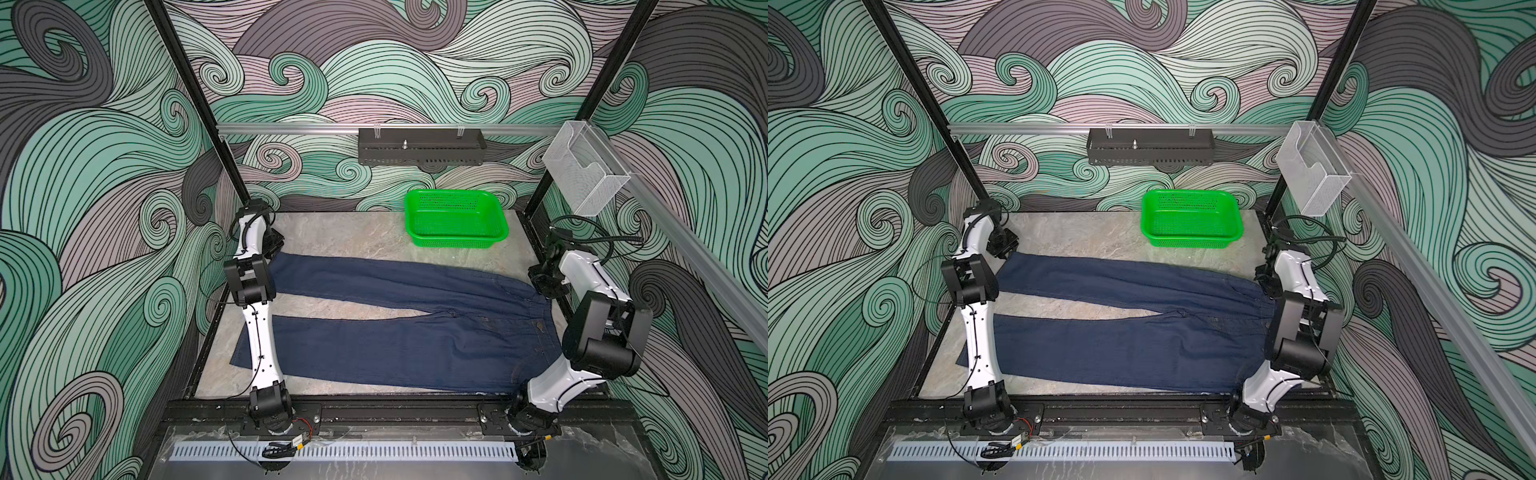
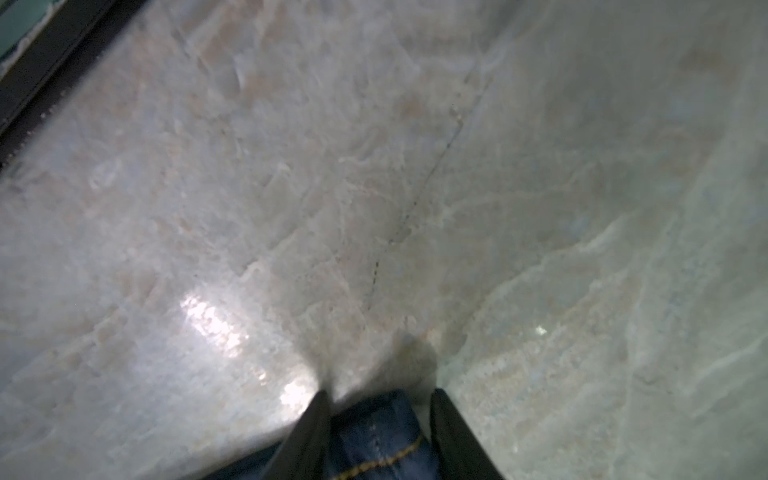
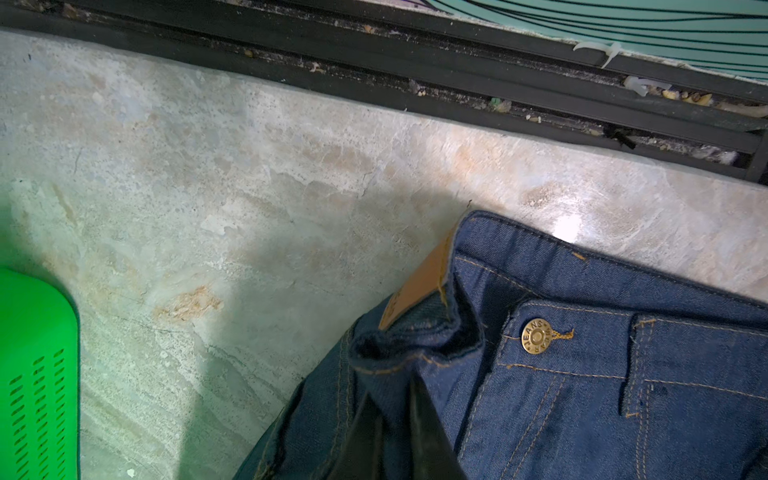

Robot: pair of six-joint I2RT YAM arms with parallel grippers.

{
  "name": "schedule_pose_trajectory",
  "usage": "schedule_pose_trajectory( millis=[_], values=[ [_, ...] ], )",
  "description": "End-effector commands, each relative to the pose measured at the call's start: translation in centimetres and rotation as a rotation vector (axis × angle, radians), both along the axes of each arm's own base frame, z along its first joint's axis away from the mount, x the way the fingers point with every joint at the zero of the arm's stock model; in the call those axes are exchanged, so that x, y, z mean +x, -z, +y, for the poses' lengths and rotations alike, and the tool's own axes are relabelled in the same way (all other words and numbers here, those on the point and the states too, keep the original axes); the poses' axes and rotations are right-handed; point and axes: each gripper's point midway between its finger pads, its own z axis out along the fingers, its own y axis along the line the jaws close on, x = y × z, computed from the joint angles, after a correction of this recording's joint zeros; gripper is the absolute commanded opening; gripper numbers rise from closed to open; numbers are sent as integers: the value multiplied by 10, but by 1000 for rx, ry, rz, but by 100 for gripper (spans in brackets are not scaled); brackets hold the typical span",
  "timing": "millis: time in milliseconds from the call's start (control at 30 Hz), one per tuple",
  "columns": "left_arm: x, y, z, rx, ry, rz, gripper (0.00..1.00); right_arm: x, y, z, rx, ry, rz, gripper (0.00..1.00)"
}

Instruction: Fold and stack the trousers

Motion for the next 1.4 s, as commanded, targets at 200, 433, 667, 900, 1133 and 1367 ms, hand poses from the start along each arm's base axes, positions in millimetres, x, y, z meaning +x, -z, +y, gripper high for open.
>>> schedule_pose_trajectory(
  millis=[200, 433, 667, 900, 1133, 1367],
  values=[
    [-9, 14, -4, -19, 5, 57, 7, -3, -8, 1, 0, -3, -22, 13],
    [1, -18, 6, -28, -26, -33, 0, -2, -12, -1, -3, 5, -34, 13],
    [10, -65, 25, -25, -67, -155, 0, 3, -17, -6, 18, 26, -65, 12],
    [23, -101, 28, -76, -74, -281, 0, 29, -26, -3, 79, 18, -136, 9],
    [42, -138, 26, -153, -99, -435, 0, 64, -57, -10, 73, 12, -253, 5],
    [58, -162, 25, -226, -127, -546, 0, 97, -73, -16, 87, 8, -318, 5]
  ],
)
